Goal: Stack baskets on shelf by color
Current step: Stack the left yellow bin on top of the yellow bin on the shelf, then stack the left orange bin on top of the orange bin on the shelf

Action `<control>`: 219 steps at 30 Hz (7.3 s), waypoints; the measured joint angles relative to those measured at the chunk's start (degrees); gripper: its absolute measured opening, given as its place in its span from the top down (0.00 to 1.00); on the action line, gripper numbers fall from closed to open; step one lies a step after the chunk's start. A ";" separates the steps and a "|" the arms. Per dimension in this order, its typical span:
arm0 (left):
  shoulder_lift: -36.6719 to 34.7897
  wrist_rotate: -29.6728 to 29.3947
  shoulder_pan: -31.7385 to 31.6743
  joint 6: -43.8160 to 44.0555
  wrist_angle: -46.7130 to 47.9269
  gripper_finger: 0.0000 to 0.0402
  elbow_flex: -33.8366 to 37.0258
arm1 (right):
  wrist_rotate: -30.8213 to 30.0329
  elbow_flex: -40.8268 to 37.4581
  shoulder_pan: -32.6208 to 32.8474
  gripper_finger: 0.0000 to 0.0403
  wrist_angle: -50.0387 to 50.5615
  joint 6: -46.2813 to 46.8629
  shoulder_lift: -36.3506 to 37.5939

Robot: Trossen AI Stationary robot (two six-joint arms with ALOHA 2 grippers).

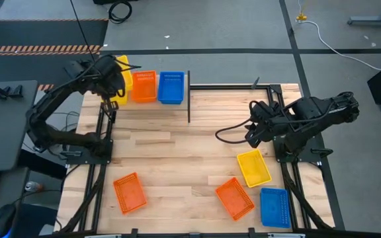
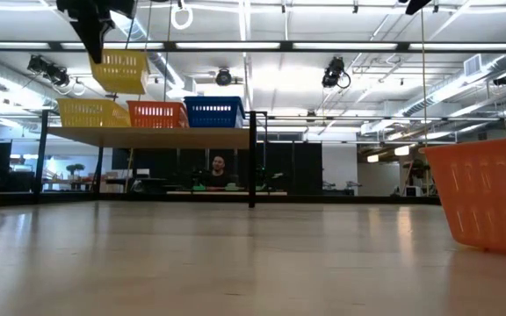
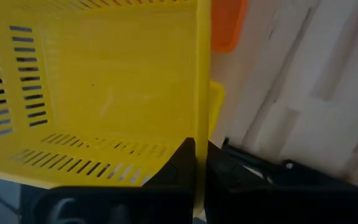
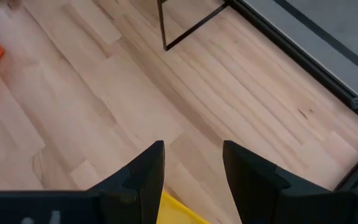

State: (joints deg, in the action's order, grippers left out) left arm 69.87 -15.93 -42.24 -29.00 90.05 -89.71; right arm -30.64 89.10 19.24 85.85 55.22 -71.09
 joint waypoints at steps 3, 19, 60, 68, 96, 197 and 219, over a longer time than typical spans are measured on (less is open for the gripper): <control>-0.65 1.14 -1.61 -3.91 -0.04 0.97 0.00 | 0.01 0.00 -0.32 0.58 -0.01 -0.51 0.00; -1.21 -1.85 -8.13 -12.20 -0.02 0.97 0.20 | 0.03 0.00 -0.32 0.58 -0.56 -2.49 0.00; -1.78 3.57 -12.82 -16.34 -2.59 0.88 12.79 | 0.36 0.00 -0.32 0.58 -0.69 -1.20 0.00; -1.78 3.57 -12.50 -13.62 -3.31 0.81 12.79 | 0.25 0.00 -0.32 0.58 -0.64 -1.37 0.00; -11.21 5.28 -2.19 10.15 -3.13 0.52 12.72 | -2.38 0.00 -0.30 0.58 2.06 -3.20 0.00; 13.35 7.63 69.14 81.39 -56.32 0.71 12.74 | 31.26 -25.11 36.75 0.58 -37.24 25.57 -11.85; 14.16 21.38 83.65 101.18 -31.85 0.68 12.72 | 22.72 -25.11 32.57 0.58 -34.68 24.27 -11.82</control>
State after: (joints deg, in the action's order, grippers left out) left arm 84.03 5.45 41.41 72.19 58.20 -76.99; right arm -7.92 63.99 51.82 51.18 79.49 -82.91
